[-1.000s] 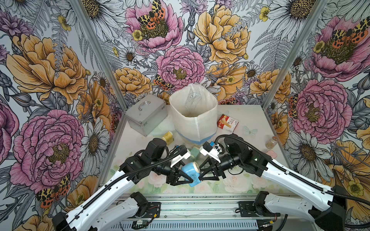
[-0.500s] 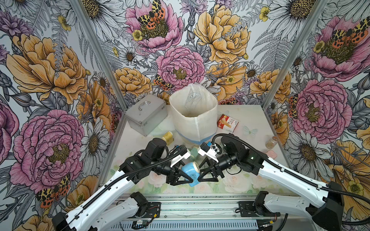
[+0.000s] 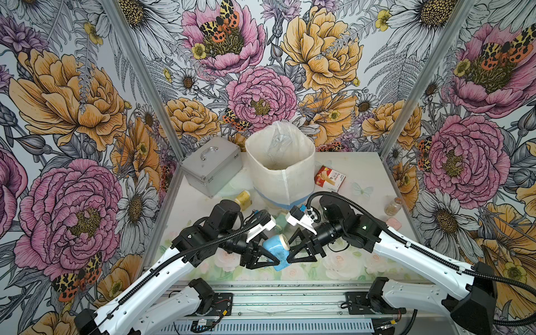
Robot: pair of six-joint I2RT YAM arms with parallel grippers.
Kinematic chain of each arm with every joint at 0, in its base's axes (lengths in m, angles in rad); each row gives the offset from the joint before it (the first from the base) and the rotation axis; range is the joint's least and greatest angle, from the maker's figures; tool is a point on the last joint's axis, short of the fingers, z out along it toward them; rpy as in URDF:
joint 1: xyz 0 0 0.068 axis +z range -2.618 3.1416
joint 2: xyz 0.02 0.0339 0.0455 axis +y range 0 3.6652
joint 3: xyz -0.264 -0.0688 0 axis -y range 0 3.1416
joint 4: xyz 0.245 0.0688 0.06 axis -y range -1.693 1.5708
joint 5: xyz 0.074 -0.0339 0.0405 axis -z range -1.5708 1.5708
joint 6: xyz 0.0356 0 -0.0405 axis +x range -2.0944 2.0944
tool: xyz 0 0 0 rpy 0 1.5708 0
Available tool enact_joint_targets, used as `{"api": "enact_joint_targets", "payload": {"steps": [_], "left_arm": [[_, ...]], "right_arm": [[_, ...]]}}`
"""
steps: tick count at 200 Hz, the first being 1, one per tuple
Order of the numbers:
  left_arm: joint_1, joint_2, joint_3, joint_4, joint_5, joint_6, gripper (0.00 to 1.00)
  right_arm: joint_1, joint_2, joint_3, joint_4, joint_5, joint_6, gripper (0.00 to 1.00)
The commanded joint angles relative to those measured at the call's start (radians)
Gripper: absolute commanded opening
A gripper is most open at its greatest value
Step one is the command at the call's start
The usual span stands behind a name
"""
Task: Take out the pencil sharpener tray and clean the shavings
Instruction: Open the container of the pencil sharpener.
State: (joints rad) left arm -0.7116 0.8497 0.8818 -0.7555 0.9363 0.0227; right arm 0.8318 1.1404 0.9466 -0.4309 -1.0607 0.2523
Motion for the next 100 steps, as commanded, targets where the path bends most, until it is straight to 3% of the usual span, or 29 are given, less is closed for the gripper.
{"api": "enact_joint_targets", "payload": {"steps": [1, 100], "left_arm": [[-0.008, -0.026, 0.016, 0.033, 0.004, 0.039, 0.0], [0.0, -0.074, -0.003, 0.022, -0.012, 0.037, 0.0]], "right_arm": [[0.001, -0.019, 0.031, 0.007, -0.071, 0.027, 0.38], [-0.055, -0.069, 0.036, 0.007, -0.027, 0.039, 0.36]]}}
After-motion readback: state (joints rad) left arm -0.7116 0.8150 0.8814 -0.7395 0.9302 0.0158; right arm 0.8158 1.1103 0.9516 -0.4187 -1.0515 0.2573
